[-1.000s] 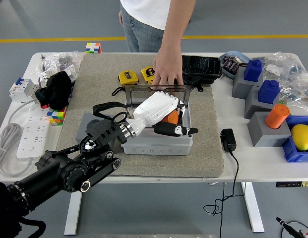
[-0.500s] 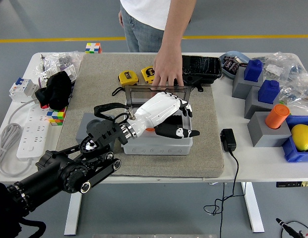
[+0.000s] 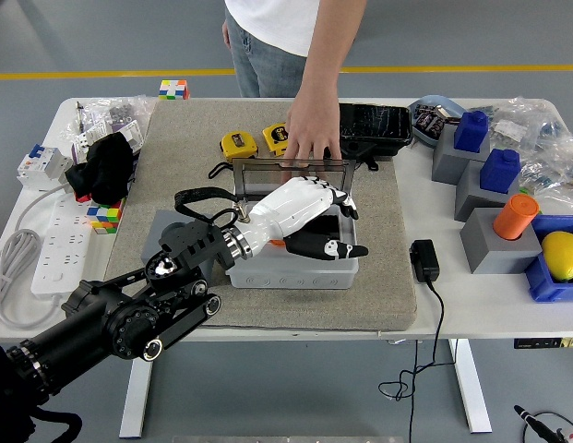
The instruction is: Fetch the battery,place it into the box,close the lid of the box
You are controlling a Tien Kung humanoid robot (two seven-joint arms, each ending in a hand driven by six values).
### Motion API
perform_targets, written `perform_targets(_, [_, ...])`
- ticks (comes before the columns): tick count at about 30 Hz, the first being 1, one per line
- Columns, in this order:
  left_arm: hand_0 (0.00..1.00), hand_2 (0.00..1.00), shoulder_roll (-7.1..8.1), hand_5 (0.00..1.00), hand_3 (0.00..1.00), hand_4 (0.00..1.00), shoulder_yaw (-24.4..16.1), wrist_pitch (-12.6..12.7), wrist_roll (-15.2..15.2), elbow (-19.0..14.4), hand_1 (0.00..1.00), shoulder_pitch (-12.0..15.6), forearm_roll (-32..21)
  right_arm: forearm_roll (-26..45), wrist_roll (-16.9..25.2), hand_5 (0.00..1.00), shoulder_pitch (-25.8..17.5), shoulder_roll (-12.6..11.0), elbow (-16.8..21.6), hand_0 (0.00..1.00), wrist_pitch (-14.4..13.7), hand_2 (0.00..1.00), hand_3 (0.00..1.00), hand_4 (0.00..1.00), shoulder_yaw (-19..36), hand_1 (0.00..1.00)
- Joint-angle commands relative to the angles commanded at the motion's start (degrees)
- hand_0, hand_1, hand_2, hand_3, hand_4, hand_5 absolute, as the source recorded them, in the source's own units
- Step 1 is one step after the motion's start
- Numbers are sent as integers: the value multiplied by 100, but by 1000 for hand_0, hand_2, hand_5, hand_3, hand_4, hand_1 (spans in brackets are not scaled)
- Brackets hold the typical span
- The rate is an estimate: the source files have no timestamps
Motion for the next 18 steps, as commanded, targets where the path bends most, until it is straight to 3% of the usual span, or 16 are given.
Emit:
perform_targets(5, [900, 735, 405, 998, 701, 998, -123, -1197, 585, -1088, 798, 325, -877, -50, -6, 998, -25, 1, 0, 866, 1, 784, 837, 998, 101, 815])
perform_targets(8, [940, 759, 528, 998, 729, 998, -209, -1837, 792, -1702, 818, 435, -1302, -62, -7, 998, -30, 2, 0, 866, 0, 783, 839, 998, 129, 813])
perform_targets(12, [952, 776, 551, 998, 740, 998, -371, -2057, 828, -2105, 842, 509, -1677, 22, 7, 998, -17, 14, 0, 865, -8, 783, 837, 998, 53, 814])
perform_targets(18, [958, 769, 557, 998, 737, 998, -542, -2013, 782, -2493, 839, 504, -1853, 21, 4, 998, -15, 20, 0, 864, -4, 783, 837, 998, 57, 813])
